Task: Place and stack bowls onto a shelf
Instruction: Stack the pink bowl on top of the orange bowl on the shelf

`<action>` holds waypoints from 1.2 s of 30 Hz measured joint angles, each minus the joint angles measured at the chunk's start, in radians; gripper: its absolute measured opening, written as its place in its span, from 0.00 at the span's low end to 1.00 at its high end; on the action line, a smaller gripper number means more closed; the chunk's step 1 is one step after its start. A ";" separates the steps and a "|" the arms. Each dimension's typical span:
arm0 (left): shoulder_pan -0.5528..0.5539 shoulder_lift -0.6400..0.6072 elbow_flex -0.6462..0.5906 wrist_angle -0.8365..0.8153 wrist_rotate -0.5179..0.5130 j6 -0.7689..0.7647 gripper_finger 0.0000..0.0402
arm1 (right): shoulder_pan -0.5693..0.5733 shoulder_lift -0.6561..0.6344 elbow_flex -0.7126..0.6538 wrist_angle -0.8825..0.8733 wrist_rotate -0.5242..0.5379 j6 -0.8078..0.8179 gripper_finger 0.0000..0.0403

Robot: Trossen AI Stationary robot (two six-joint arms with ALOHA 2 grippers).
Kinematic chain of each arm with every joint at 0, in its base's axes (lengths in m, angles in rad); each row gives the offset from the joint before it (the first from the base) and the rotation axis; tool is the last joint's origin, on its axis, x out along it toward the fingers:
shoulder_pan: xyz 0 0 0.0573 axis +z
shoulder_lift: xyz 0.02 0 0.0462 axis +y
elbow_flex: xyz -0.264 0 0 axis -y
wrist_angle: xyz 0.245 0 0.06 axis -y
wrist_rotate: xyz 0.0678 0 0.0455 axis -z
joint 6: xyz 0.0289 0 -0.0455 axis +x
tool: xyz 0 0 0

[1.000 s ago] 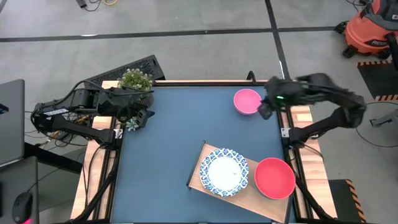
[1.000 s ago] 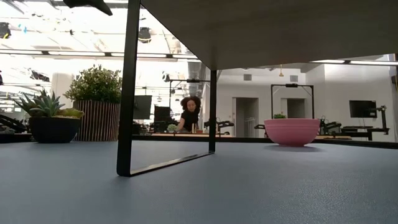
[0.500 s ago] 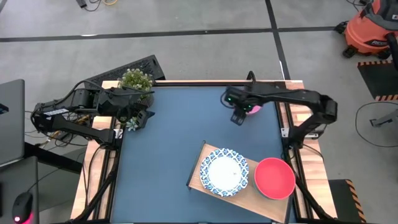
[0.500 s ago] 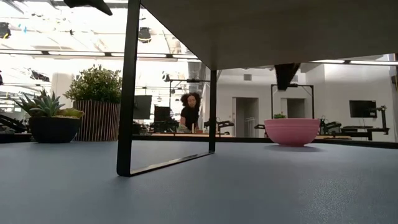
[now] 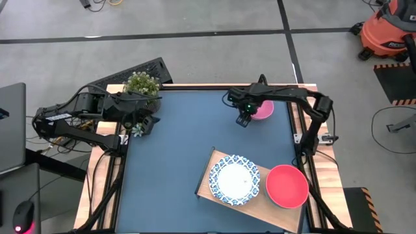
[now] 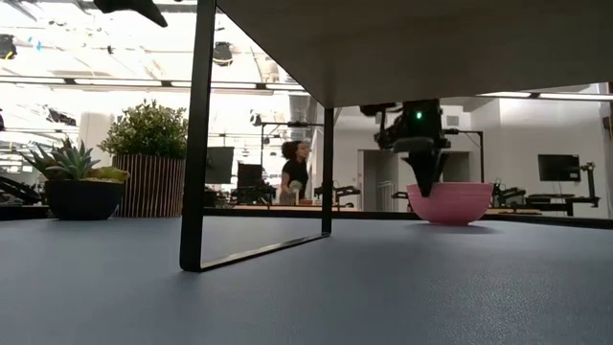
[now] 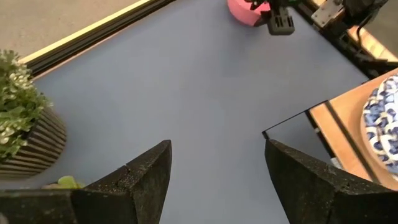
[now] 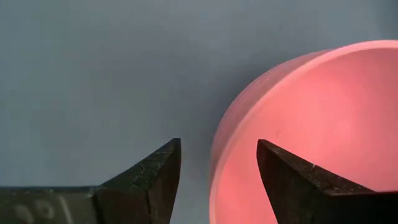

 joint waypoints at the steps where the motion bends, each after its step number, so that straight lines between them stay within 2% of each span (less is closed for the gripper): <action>1: 0.000 0.000 0.000 -0.009 0.000 0.000 0.61 | -0.005 0.010 -0.001 0.001 0.000 -0.001 0.58; 5: 0.000 0.000 0.000 -0.041 0.000 0.000 0.61 | -0.012 0.026 0.000 -0.003 0.000 0.024 0.50; 7: 0.000 0.000 0.000 -0.043 0.000 0.001 0.61 | -0.011 0.026 0.000 -0.006 0.000 0.053 0.39; 11: 0.000 0.000 0.000 -0.041 0.000 0.018 0.61 | -0.011 0.026 0.000 -0.012 -0.009 0.087 0.09; 12: 0.000 0.000 0.000 -0.041 0.000 0.019 0.61 | -0.011 0.026 0.000 -0.008 -0.017 0.074 0.06; 18: 0.000 0.000 0.000 -0.039 -0.001 0.019 0.61 | 0.023 -0.056 0.039 -0.039 -0.019 0.080 0.06; 26: 0.000 0.000 0.000 -0.022 -0.001 0.017 0.61 | 0.139 -0.290 0.260 -0.120 -0.023 0.086 0.06; 31: 0.000 0.000 0.000 -0.019 -0.001 -0.007 0.61 | 0.285 -0.440 0.403 -0.153 -0.031 0.077 0.06; 36: 0.000 0.000 0.000 -0.003 -0.001 -0.041 0.61 | 0.496 -0.554 0.538 -0.130 -0.068 0.021 0.06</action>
